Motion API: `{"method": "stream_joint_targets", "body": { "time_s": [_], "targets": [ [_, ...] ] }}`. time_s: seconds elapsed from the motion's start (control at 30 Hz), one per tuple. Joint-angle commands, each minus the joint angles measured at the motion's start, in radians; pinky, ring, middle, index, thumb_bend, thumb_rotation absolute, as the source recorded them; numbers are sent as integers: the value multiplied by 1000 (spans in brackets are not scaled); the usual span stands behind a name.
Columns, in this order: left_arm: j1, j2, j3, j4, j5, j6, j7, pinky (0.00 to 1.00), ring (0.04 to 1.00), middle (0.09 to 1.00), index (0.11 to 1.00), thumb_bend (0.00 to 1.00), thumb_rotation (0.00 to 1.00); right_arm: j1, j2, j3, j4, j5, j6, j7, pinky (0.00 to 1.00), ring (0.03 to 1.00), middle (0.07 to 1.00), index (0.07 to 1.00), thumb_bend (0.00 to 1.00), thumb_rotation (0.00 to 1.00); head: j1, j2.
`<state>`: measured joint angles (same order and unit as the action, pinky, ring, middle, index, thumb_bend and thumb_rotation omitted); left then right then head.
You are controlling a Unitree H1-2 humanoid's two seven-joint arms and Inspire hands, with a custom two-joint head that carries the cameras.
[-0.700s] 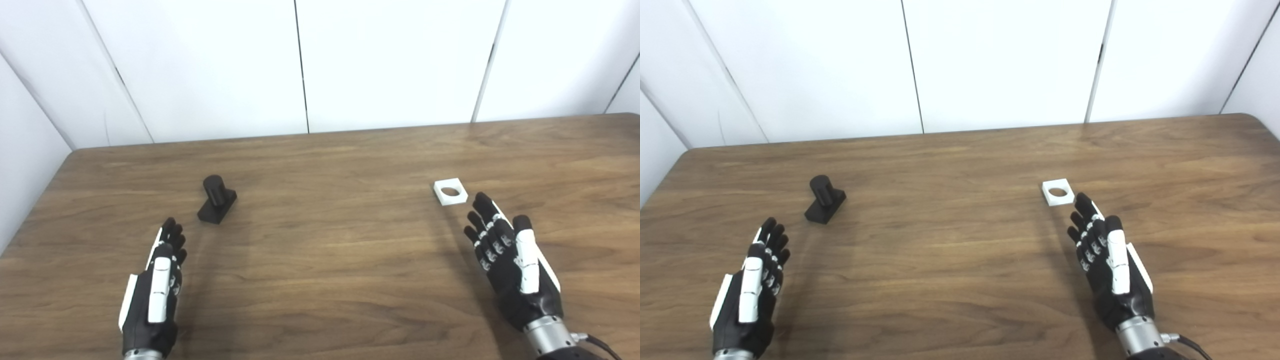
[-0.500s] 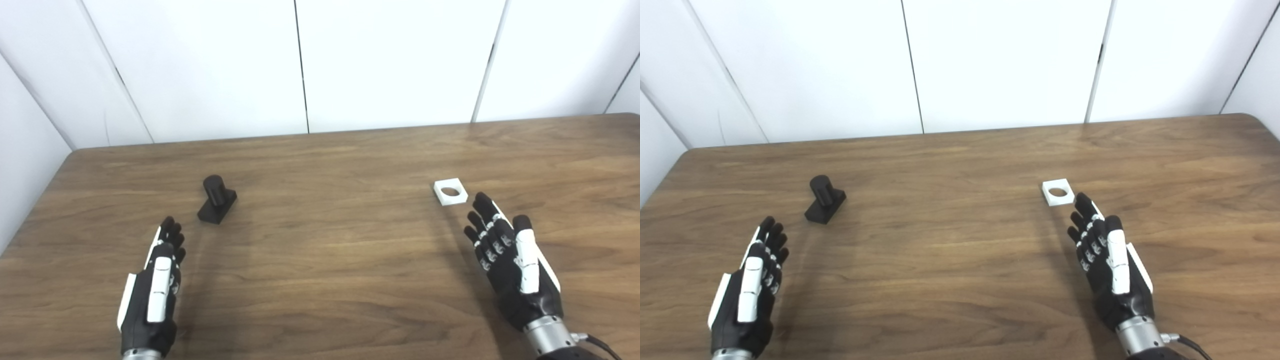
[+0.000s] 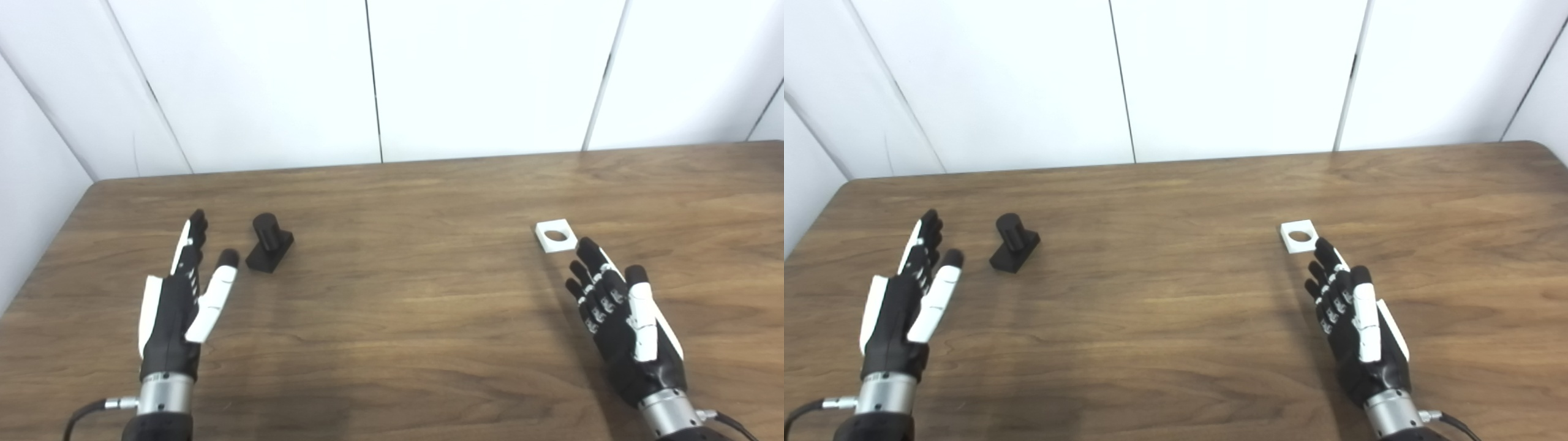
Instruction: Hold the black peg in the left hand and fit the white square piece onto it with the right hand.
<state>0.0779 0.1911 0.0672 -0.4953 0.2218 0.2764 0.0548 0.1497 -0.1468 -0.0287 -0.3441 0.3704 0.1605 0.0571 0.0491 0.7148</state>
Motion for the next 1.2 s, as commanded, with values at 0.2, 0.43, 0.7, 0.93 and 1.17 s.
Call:
{"method": "stream_joint_targets", "body": {
  "time_s": [0.2,0.43,0.7,0.93,1.17],
  "targets": [
    [-80,78,-40,-26,251,55,-38,1000,1000,1000,983,660,707,-7,52,6,-14,-8,-33,-4,1000,1000,991,940,610,1000,1,-1],
    [-158,122,-94,73,486,77,-38,1000,1000,1000,931,769,577,-8,51,9,-13,-28,-38,-9,1000,1000,987,934,618,1000,-3,-8],
    [-229,165,-154,177,692,129,-101,1000,1000,1000,919,848,683,-7,53,12,-15,-38,-38,-15,998,1000,987,931,621,1000,-5,-15],
    [-275,164,-179,281,768,144,-103,1000,1000,1000,914,870,721,-6,56,13,-17,-44,-40,-22,999,1000,986,931,623,1000,-8,-16],
    [-313,153,-189,383,818,159,-84,1000,1000,1000,886,894,727,-6,56,9,-18,-44,-38,-26,997,999,983,926,614,1000,-11,-22]
  ]
}}
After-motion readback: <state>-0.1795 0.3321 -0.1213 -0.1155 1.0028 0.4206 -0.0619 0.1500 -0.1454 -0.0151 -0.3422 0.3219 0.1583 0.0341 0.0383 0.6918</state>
